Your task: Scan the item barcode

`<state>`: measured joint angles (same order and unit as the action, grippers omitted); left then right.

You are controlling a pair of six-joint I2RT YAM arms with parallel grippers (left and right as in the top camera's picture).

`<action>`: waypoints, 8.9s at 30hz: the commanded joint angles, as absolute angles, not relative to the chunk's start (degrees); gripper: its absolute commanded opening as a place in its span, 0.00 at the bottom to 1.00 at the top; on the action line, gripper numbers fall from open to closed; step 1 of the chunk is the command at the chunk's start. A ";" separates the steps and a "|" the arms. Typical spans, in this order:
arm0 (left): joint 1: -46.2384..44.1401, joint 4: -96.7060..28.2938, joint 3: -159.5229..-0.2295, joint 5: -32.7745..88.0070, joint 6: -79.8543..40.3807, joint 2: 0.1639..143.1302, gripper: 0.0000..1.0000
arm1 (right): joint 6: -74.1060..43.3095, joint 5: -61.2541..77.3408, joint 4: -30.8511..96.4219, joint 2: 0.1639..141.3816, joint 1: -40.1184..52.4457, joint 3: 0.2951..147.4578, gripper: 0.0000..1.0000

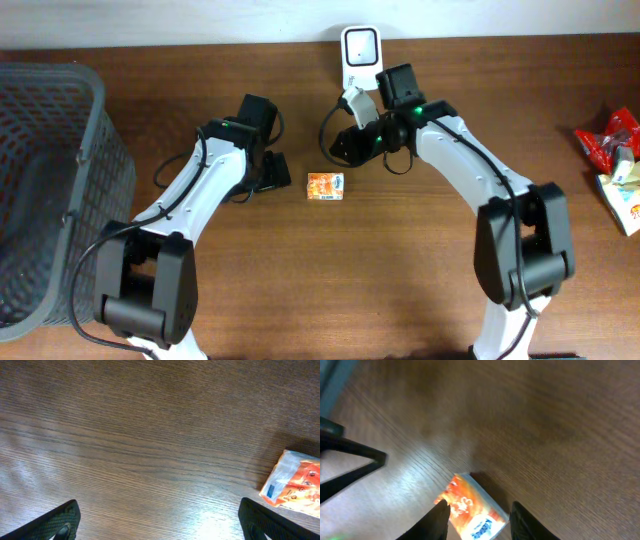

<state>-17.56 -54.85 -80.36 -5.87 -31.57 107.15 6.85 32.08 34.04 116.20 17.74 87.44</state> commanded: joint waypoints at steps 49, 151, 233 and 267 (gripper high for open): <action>-17.56 -54.74 -79.64 -6.31 -31.88 105.97 0.99 | -21.12 88.90 -3.99 127.55 -1.50 93.03 0.04; -17.56 -54.74 -79.64 -6.31 -31.88 105.97 0.99 | -20.29 -9.82 84.42 72.07 2.24 84.53 0.99; -19.73 -48.38 -65.76 -3.14 -19.05 76.03 0.99 | -6.28 -0.71 4.71 0.21 2.20 0.32 0.98; 0.45 -0.40 -0.51 10.46 4.45 0.27 0.99 | -6.28 -0.71 4.69 0.21 2.20 0.32 0.99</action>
